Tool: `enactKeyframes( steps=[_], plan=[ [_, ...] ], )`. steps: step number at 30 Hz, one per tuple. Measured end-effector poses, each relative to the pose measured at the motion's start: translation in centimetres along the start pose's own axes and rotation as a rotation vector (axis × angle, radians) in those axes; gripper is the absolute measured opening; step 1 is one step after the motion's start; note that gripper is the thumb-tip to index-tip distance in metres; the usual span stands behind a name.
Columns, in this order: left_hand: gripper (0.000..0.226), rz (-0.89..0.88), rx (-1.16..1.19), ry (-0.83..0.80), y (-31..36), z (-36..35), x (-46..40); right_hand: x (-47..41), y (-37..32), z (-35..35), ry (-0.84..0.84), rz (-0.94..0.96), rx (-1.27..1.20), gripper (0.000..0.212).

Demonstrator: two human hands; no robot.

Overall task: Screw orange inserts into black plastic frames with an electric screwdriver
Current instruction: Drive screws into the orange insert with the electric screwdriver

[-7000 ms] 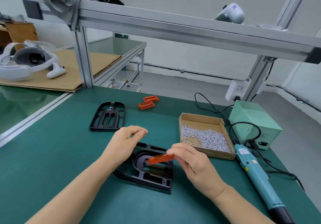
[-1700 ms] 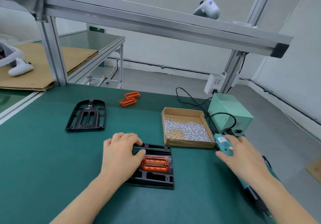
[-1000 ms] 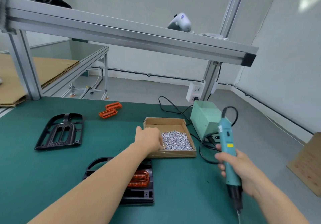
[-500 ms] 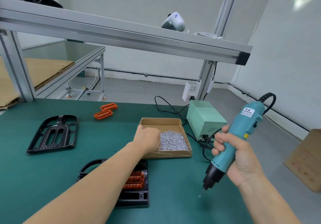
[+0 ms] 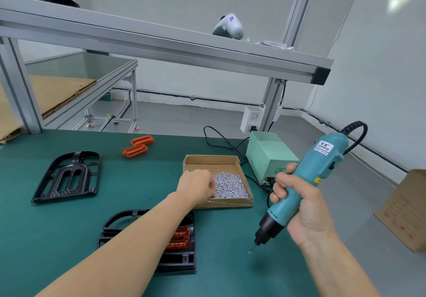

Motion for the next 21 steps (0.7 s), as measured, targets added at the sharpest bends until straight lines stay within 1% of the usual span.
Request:
enactKeyframes(
  steps=[3, 6, 11, 13, 15, 18, 21],
  plan=[
    [0.012, 0.054, 0.129, 0.08, -0.6, 0.2, 0.3, 0.1, 0.1, -0.1, -0.001, 0.013, 0.007, 0.035],
    [0.016, 0.135, 0.352, 0.13, -1.5, 0.5, 0.8, 0.1, -0.1, -0.4, 0.0, 0.039, -0.005, 0.029],
    [0.014, 0.253, 0.925, 0.143, -2.3, 1.3, 2.6, 0.1, -0.6, -1.2, 0.011, 0.122, -0.062, 0.027],
    [0.015, 0.291, 1.157, 0.11, -2.2, 1.4, 3.7, 0.1, -1.1, -1.7, 0.016, 0.169, -0.104, 0.025],
    [0.012, 0.298, 1.43, 0.026, -1.6, 1.2, 5.3, 0.2, -1.5, -2.3, 0.014, 0.206, -0.161, 0.021],
    [0.009, 0.245, 1.792, -0.105, -0.5, 1.2, 8.1, 0.7, -1.9, -3.7, -0.031, 0.237, -0.242, 0.017],
    [0.004, 0.181, 1.975, -0.171, 0.2, 1.9, 10.5, 1.3, -2.1, -5.6, -0.072, 0.256, -0.321, 0.016]
  ],
)
Point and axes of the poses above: each hand's wrist, its own x-axis away from the middle knuckle, its own z-axis out of the back of the hand, y = z × x, the point moved 5 cm from there along -x, towards the middle knuckle, and after that the axes turned 10 degrees about -x, right-handed, at the moved point
